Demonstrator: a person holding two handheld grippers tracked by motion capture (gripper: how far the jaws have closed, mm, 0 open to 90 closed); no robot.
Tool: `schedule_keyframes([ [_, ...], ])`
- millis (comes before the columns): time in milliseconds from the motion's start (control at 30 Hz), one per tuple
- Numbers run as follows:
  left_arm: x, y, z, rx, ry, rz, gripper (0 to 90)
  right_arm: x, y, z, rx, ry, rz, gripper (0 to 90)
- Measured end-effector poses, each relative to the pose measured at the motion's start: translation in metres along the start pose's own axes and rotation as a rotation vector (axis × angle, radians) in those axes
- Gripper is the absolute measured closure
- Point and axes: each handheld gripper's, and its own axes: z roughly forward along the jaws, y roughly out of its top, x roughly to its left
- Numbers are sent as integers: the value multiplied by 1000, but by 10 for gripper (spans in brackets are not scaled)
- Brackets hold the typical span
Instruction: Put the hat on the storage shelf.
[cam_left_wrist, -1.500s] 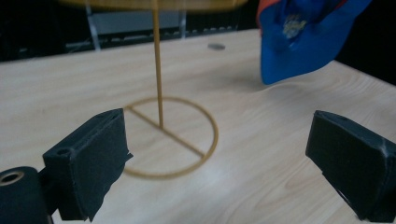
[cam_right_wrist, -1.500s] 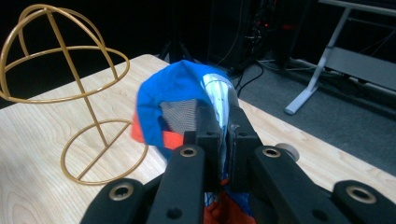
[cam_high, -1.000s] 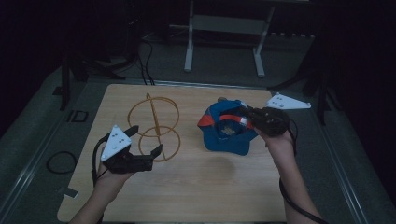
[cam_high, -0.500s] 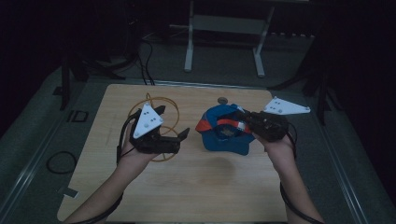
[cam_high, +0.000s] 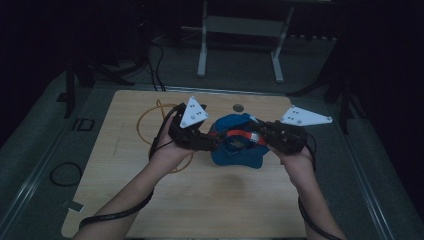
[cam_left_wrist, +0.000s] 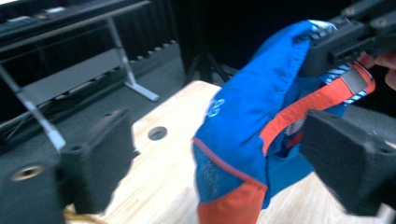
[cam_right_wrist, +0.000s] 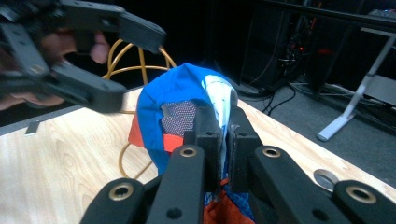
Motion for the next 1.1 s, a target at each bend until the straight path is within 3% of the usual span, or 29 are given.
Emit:
schedule_keyframes([
  [133,-4,4,11,4,-23,-1,182,5,-2,2,9,16,-5,860],
  [167,-6,4,14,18,-32,13,191,5,-3,2,9,20,-9,860],
  [200,-9,4,17,41,-11,43,215,6,-3,2,10,23,-8,860],
  [267,-9,3,21,40,-46,23,265,7,-3,1,6,32,-9,860],
  [400,-11,1,29,83,-75,24,331,9,-2,0,1,39,-18,860],
  [500,-14,1,33,98,-85,45,455,10,-1,-2,-2,38,-23,860],
  [600,-15,3,35,100,-100,28,541,11,0,-2,-1,40,-25,860],
  [867,-19,6,44,121,-85,43,879,10,-3,-1,3,36,-22,860],
  [900,-20,6,45,123,-76,57,883,10,-4,-1,6,39,-18,860],
  [1100,-18,10,44,101,-35,50,891,12,-8,-1,1,44,-14,855],
])
